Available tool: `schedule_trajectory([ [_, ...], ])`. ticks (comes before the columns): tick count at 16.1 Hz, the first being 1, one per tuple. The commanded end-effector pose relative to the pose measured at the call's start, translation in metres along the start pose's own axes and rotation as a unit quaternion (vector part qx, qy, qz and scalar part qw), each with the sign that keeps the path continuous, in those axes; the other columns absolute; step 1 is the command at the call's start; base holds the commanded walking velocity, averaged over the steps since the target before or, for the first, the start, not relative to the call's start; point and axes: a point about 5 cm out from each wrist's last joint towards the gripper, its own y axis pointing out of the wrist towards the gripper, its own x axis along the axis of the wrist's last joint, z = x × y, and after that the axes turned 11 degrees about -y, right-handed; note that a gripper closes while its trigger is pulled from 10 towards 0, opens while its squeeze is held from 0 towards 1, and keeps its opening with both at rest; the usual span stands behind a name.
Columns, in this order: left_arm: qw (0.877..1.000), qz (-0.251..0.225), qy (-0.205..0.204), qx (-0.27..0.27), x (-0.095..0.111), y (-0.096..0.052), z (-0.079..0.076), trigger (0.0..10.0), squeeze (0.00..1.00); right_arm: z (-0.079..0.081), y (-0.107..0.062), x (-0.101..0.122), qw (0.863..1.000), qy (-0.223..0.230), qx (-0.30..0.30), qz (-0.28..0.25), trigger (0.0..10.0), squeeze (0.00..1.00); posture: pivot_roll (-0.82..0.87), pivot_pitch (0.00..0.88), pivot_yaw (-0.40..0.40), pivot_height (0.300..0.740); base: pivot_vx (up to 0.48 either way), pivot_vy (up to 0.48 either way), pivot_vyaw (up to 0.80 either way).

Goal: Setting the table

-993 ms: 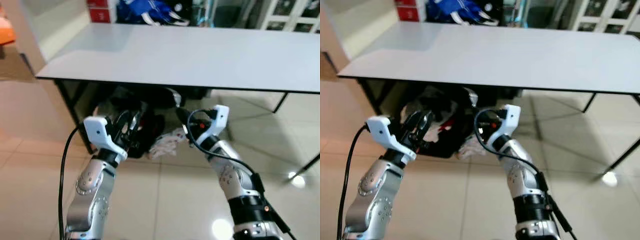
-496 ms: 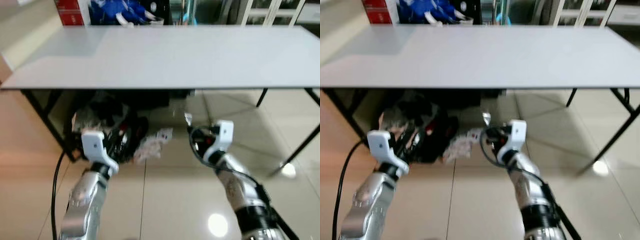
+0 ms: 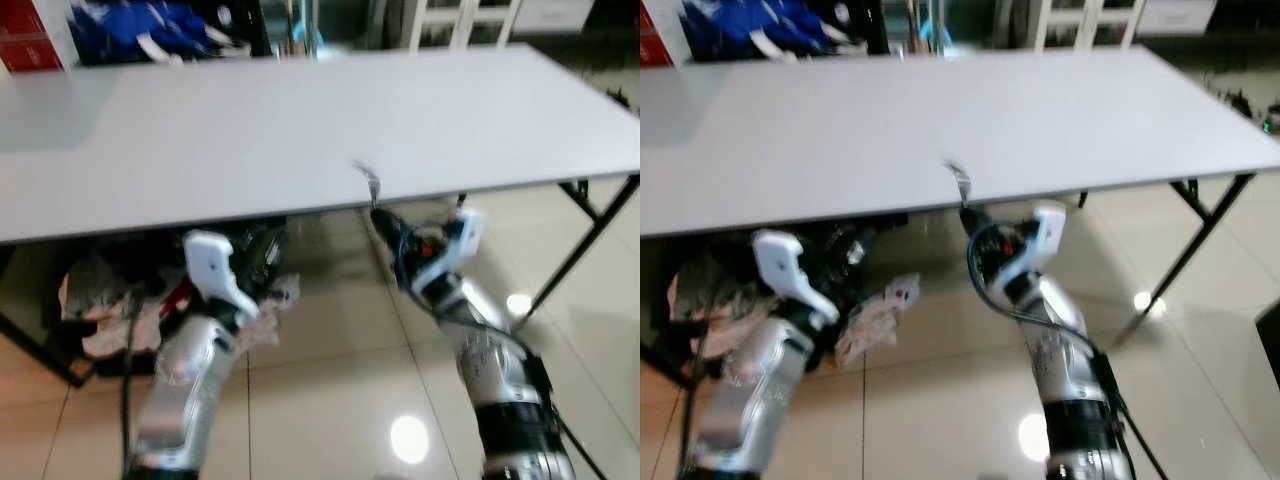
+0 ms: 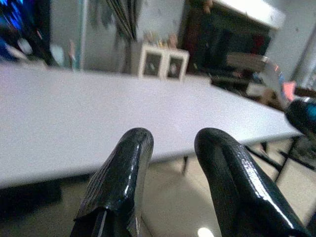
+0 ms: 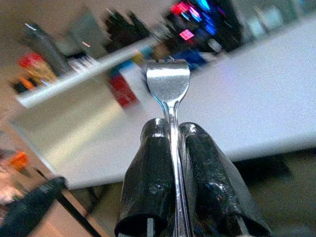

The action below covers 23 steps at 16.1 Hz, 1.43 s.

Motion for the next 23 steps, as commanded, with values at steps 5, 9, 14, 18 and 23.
schedule_trajectory([
  [5, 1.000, -0.016, 0.007, 0.003, 0.011, 0.003, -0.001, 10.0, 0.00, 0.011, 0.017, 0.015, 0.999, -0.012, 0.026, -0.014, 10.0, 0.00, -0.14, 0.023, 0.020, 0.740, 0.474, 0.000, 0.00],
  [9, 1.000, -0.015, 0.006, 0.007, 0.012, 0.002, 0.000, 10.0, 0.00, 0.008, 0.020, 0.011, 0.999, -0.031, 0.014, -0.002, 10.0, 0.00, -0.14, 0.030, 0.018, 0.740, 0.472, 0.000, 0.00],
  [14, 1.000, -0.016, 0.007, 0.015, 0.013, 0.002, 0.003, 10.0, 0.00, -0.013, 0.019, 0.011, 0.994, -0.093, -0.042, 0.024, 10.0, 0.00, -0.14, 0.033, 0.021, 0.740, 0.472, 0.000, 0.00],
  [18, 1.000, -0.016, 0.009, 0.023, 0.012, 0.002, 0.004, 10.0, 0.00, -0.018, 0.018, 0.006, 0.987, -0.143, -0.052, 0.051, 10.0, 0.00, -0.14, 0.029, 0.013, 0.740, 0.474, 0.000, 0.00],
  [23, 0.996, -0.010, 0.049, 0.075, 0.010, 0.000, 0.015, 10.0, 0.00, -0.032, 0.016, 0.002, 0.969, -0.213, -0.090, 0.080, 10.0, 0.00, -0.14, 0.035, 0.014, 0.740, 0.094, -0.180, 0.00],
])
